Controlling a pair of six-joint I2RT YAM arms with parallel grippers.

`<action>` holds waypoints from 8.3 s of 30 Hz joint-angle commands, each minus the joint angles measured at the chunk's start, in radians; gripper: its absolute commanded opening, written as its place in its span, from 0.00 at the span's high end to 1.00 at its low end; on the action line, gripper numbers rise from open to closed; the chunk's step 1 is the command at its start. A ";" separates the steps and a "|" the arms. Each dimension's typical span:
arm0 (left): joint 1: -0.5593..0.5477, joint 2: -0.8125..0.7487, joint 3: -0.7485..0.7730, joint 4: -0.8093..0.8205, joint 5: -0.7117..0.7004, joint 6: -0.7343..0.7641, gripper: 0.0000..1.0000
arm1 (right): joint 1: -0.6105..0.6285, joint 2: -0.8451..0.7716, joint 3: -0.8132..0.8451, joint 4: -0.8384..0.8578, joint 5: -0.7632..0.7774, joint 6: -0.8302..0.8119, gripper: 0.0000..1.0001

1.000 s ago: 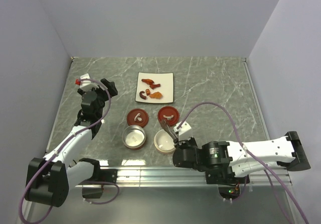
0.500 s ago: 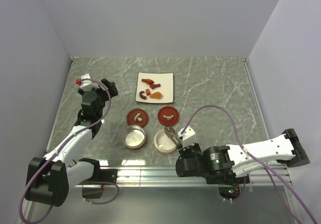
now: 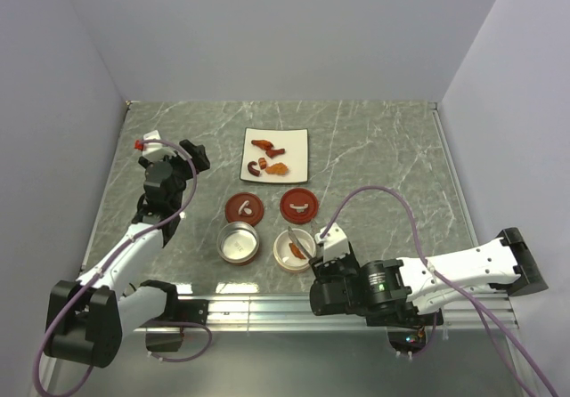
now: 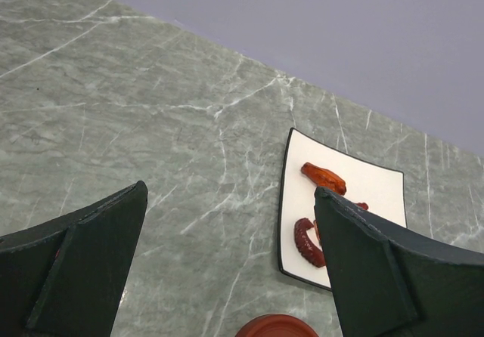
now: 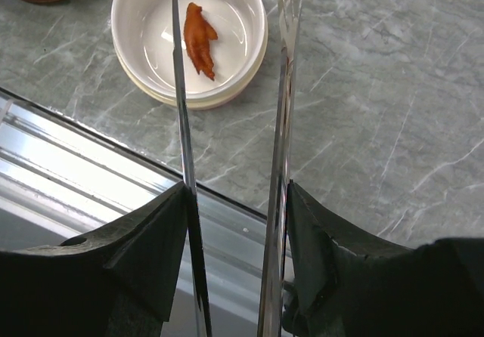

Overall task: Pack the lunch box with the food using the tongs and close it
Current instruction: Place the food into the lunch box, then pick up the food using the clamp, then place the food into the lunch box, then pick up the food using the clamp

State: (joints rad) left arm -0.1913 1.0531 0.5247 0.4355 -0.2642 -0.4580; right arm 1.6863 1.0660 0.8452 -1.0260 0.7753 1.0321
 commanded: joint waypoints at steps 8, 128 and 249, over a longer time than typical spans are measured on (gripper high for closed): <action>-0.004 -0.030 0.003 0.026 0.020 -0.005 0.01 | 0.010 0.003 0.113 0.058 0.211 -0.064 0.35; -0.004 0.039 -0.009 0.057 0.097 -0.016 0.00 | -1.019 0.436 0.058 1.020 -0.909 -1.107 0.76; -0.005 0.047 -0.011 0.058 0.126 -0.005 0.01 | -0.669 0.307 0.167 0.903 -0.499 -1.018 0.43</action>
State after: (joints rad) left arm -0.1917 1.0927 0.5106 0.4511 -0.1463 -0.4652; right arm 1.0401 1.3457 0.9543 -0.1932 0.3405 0.0399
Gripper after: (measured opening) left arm 0.995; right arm 0.577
